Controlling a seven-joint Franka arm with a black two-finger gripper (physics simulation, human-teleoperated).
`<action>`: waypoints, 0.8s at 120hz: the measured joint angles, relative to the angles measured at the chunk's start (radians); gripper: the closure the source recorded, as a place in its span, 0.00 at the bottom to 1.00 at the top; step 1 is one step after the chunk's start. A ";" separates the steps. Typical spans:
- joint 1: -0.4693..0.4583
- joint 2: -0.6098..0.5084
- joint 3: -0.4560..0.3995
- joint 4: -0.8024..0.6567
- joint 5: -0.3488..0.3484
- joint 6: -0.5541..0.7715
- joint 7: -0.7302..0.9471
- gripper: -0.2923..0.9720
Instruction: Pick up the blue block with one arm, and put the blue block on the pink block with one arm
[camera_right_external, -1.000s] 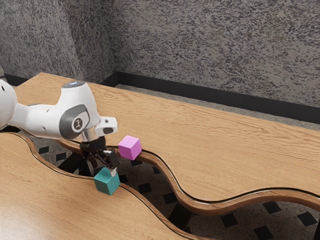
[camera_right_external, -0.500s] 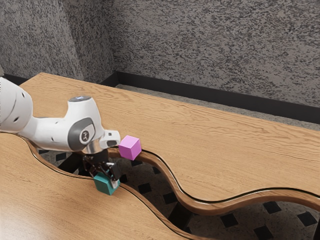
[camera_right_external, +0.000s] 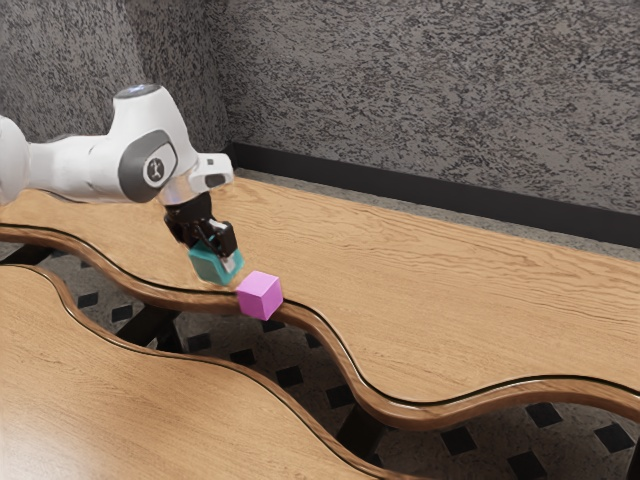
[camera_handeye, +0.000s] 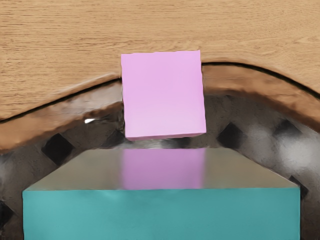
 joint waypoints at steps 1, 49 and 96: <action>0.004 0.009 0.002 0.013 0.000 -0.009 0.001 0.47; 0.051 0.296 0.003 0.363 -0.047 -0.225 0.059 0.47; 0.056 0.442 -0.010 0.468 -0.169 -0.237 0.093 0.47</action>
